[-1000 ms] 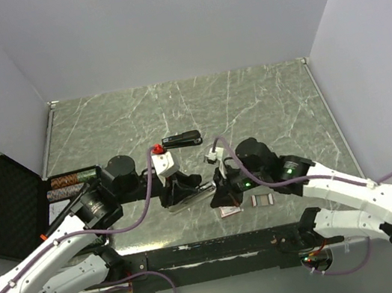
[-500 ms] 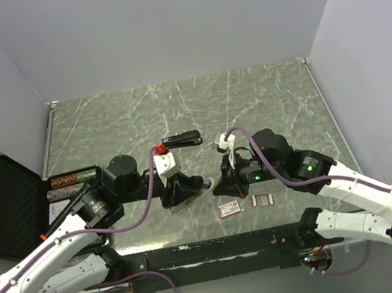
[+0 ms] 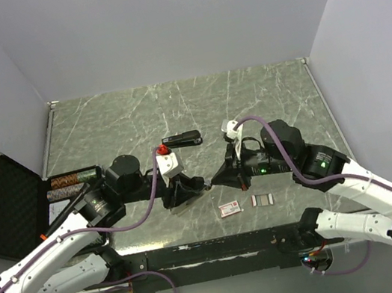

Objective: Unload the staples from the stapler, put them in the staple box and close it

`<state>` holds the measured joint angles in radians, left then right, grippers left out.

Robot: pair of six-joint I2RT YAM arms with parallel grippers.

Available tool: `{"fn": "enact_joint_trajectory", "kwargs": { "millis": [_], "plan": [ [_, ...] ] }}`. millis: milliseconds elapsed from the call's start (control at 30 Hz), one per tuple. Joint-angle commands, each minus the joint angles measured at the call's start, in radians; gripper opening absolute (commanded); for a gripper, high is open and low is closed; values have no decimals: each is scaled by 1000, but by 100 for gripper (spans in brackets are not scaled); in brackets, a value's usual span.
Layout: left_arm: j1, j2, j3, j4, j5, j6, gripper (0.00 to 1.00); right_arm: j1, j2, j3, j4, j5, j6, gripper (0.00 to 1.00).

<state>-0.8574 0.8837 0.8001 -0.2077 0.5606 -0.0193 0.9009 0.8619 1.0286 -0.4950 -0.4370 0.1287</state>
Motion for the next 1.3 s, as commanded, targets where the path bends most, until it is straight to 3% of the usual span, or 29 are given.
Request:
{"fn": "enact_joint_trajectory", "kwargs": {
  "millis": [0, 300, 800, 1267],
  "plan": [
    [-6, -12, 21, 79, 24, -7, 1, 0, 25, 30, 36, 38, 5, 0],
    [-6, -29, 21, 96, 35, -16, 1, 1, 91, -22, 113, 55, 43, 0],
    [-6, -57, 21, 157, -62, -54, 1, 18, 61, -217, 142, 49, 111, 0],
    [-22, 4, 37, 108, -50, -38, 1, 26, 85, -105, 35, 198, 45, 0]
  ]
}}
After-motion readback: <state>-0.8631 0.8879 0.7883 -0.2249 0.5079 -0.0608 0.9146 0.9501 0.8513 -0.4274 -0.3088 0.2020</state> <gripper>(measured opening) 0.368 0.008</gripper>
